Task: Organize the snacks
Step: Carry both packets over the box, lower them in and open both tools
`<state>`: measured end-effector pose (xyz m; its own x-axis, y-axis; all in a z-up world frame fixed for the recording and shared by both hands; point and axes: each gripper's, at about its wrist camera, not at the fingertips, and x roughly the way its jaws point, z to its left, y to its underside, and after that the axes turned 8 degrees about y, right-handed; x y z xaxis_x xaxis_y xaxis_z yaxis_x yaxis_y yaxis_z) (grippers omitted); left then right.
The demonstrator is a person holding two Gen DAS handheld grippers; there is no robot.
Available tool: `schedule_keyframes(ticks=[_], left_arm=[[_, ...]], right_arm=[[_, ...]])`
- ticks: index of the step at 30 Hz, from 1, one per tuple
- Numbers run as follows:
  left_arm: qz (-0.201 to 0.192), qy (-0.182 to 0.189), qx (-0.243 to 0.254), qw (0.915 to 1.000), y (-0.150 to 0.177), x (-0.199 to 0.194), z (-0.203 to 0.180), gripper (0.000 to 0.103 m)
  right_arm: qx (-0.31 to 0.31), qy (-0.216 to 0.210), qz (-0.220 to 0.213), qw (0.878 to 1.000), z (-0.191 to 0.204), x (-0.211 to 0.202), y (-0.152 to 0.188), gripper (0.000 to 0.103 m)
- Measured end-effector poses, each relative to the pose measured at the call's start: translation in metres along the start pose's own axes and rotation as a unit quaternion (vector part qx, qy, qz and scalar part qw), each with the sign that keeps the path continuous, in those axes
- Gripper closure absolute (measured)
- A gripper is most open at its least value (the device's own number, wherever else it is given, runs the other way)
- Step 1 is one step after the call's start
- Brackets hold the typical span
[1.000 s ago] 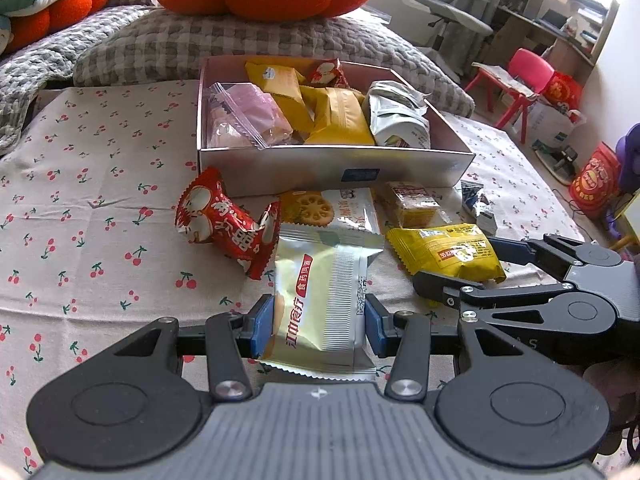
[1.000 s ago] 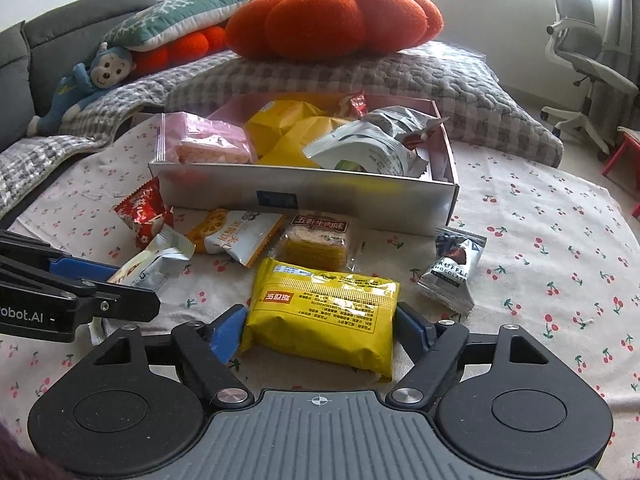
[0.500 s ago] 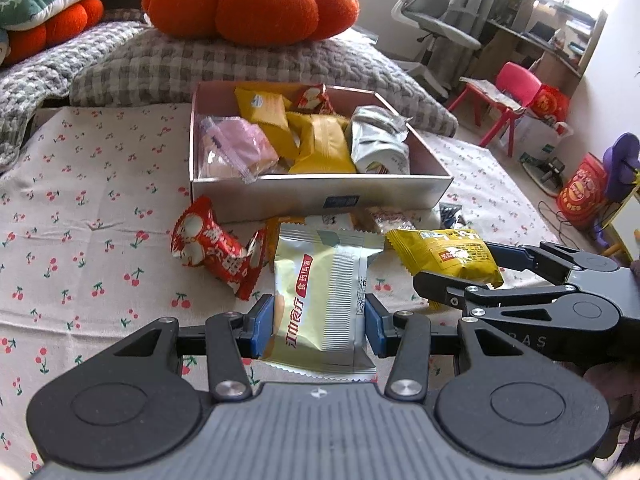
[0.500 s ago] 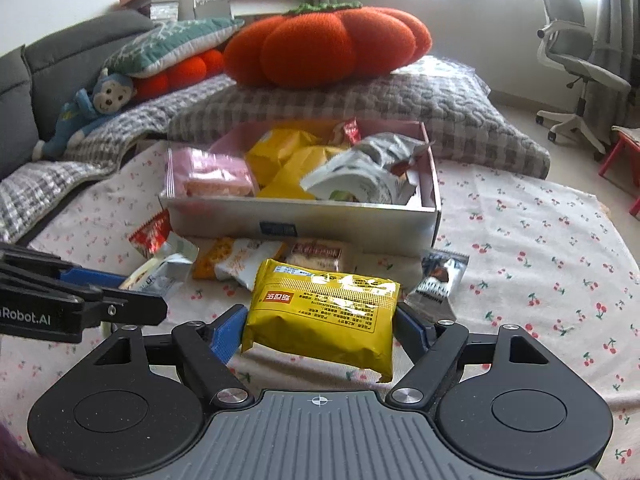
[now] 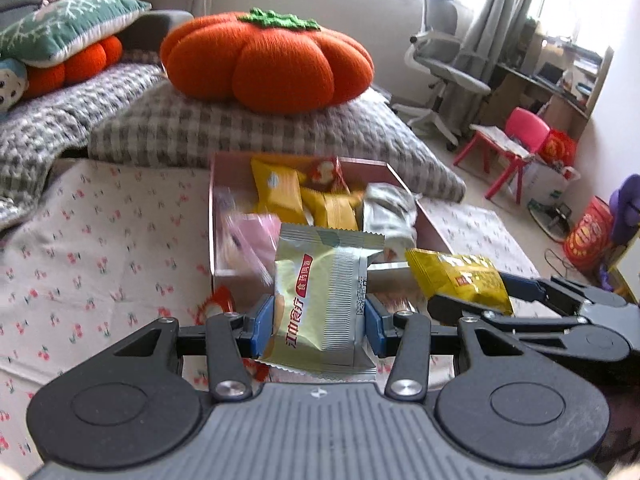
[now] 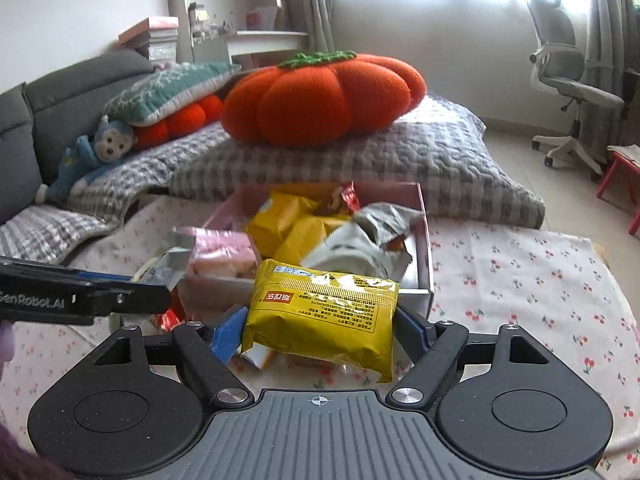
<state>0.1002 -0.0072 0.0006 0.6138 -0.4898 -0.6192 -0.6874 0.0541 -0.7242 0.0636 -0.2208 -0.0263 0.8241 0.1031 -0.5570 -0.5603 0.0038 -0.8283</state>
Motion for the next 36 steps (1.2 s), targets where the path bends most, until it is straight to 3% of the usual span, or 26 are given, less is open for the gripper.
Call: schedule_keyframes(ticks=[8,18,36], left_arm=[[-0.018,-0.017,0.021,0.9995,-0.033,0.009,0.008,0.060],[-0.005,-0.035,0.022,0.9991,-0.064,0.049,0.038,0.060],[0.013,-0.035,0.038,0.9986,-0.075,0.090,0.067,0.059]], right_arm=[[0.011,-0.009,0.006,1.000,-0.001,0.011,-0.014,0.023],[0.026,0.001,0.009,1.000,0.005,0.044,-0.031,0.023],[0.011,0.017,0.006,1.000,0.034,0.094,-0.045,0.023]])
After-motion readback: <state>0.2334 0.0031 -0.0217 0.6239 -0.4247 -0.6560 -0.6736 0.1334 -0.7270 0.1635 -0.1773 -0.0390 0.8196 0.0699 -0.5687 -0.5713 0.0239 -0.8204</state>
